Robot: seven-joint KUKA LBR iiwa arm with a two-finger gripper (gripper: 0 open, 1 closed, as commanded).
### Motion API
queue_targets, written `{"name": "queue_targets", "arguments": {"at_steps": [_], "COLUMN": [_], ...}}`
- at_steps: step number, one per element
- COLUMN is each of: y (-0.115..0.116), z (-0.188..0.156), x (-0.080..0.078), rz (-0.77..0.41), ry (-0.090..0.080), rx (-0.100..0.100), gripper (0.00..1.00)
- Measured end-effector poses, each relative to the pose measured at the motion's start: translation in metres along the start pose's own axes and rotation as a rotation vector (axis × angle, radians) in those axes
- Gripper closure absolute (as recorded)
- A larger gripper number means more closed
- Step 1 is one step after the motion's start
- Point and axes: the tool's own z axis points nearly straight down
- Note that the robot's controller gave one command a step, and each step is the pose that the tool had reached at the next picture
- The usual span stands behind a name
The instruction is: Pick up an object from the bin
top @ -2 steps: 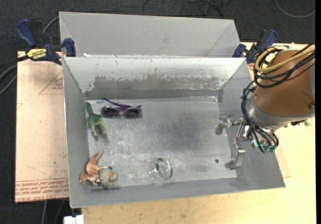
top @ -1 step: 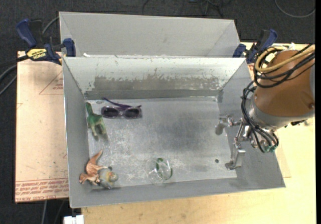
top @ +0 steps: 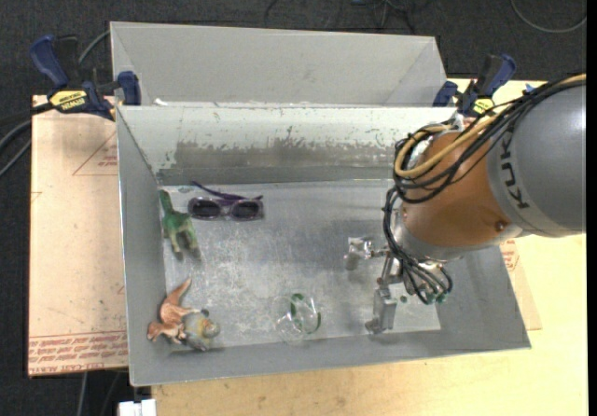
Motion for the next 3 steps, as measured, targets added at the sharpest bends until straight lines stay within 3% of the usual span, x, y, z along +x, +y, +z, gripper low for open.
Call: {"name": "queue_targets", "arguments": {"at_steps": [1,2,3], "y": [0.06,0.102,0.107], "z": [-0.008,0.024,0.025], "x": [0.01,0.008,0.002], "rz": [-0.064,-0.024,-0.119], "ry": [0.002,-0.023,-0.001], "rx": [-0.003,-0.002,-0.004], "gripper": [0.0,0.0,1.0]}}
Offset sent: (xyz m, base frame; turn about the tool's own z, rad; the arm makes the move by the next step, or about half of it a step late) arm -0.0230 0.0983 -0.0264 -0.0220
